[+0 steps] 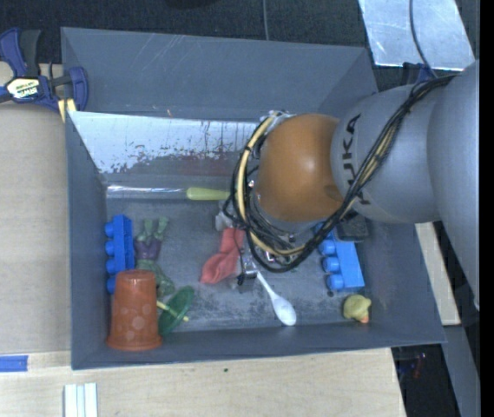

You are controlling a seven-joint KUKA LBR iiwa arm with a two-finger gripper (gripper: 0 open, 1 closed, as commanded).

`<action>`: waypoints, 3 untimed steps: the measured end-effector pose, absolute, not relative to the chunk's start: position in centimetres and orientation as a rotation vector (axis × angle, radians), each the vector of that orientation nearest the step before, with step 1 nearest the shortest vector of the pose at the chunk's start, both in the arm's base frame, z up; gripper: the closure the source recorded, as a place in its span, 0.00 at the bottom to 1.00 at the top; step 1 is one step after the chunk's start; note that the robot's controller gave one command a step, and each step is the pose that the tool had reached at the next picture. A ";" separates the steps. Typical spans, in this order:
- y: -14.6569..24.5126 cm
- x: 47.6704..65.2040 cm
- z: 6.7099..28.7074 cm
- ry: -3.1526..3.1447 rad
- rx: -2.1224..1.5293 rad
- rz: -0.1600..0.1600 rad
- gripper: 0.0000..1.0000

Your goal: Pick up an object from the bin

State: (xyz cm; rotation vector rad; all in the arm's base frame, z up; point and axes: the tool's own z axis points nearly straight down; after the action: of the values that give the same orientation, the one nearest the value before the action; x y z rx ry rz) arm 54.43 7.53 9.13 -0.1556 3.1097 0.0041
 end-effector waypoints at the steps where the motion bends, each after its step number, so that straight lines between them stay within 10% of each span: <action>1: 5.1 52.9 7.1 3.126 0.068 0.009 1.00; 2: 5.1 52.9 7.1 3.126 0.069 0.009 1.00; 3: 4.6 51.4 12.6 3.132 0.084 0.008 1.00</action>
Offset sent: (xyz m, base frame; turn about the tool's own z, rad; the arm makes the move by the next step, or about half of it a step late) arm 0.0000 0.0000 0.0000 0.0000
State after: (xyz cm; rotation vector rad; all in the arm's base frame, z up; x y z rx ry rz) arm 51.39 4.56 12.58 0.0838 3.1317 0.0076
